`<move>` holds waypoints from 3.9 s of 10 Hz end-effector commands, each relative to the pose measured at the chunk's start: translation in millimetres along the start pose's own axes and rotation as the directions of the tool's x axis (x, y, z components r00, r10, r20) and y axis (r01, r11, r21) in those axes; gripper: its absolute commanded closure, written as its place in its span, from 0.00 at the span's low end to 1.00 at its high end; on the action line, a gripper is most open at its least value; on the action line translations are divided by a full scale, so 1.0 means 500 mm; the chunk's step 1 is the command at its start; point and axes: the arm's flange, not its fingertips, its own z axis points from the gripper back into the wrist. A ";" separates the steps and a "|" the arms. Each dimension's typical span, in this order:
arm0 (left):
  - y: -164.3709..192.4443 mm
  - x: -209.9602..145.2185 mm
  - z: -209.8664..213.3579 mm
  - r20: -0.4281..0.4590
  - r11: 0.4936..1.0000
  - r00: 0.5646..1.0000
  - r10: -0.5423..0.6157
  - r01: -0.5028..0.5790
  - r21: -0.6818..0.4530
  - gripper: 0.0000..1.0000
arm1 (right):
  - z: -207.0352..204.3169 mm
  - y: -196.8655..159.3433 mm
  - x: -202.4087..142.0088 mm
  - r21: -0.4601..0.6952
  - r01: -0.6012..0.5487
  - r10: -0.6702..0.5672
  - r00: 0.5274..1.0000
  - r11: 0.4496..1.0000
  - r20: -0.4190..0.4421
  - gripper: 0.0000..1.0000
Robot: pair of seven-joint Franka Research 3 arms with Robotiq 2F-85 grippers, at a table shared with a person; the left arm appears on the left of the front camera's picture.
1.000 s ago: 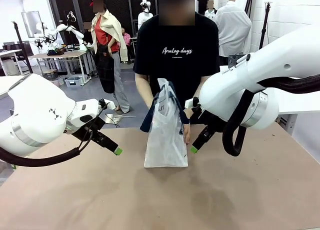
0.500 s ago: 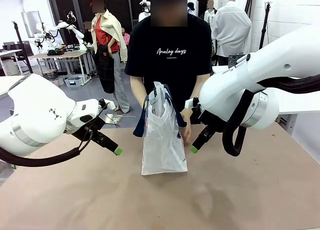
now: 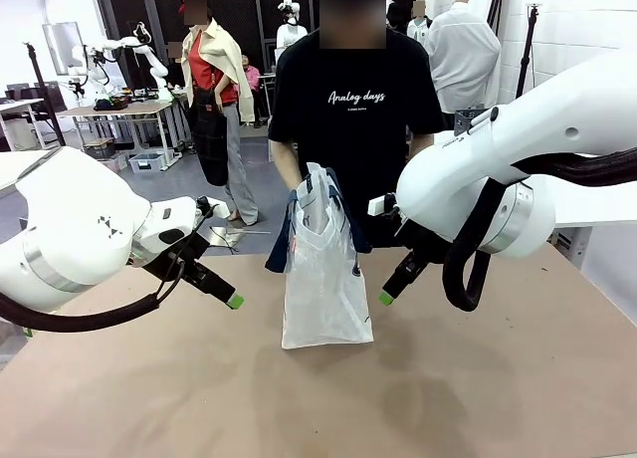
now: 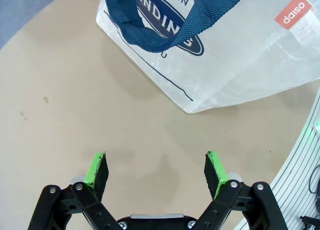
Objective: Transfer purchased items from the store into the shopping bag.
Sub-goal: Open the Reusable shopping bag in the center of the table.
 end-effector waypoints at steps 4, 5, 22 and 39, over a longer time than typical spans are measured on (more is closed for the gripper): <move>0.003 -0.001 0.001 0.007 1.000 1.000 0.009 -0.009 -0.011 0.00 | -0.001 0.000 -0.001 0.002 0.004 -0.004 1.000 1.000 0.003 0.00; 0.003 -0.001 0.001 0.007 1.000 1.000 0.009 -0.009 -0.011 0.00 | -0.001 0.000 -0.001 0.002 0.004 -0.004 1.000 1.000 0.003 0.00; 0.003 -0.001 0.001 0.007 1.000 1.000 0.009 -0.009 -0.011 0.00 | -0.001 0.000 -0.001 0.002 0.004 -0.004 1.000 1.000 0.003 0.00; -0.050 0.351 0.176 -0.083 0.959 0.961 0.263 -0.270 -0.087 0.00 | 0.274 -0.120 0.351 -0.078 0.319 -0.327 0.936 0.945 -0.133 0.00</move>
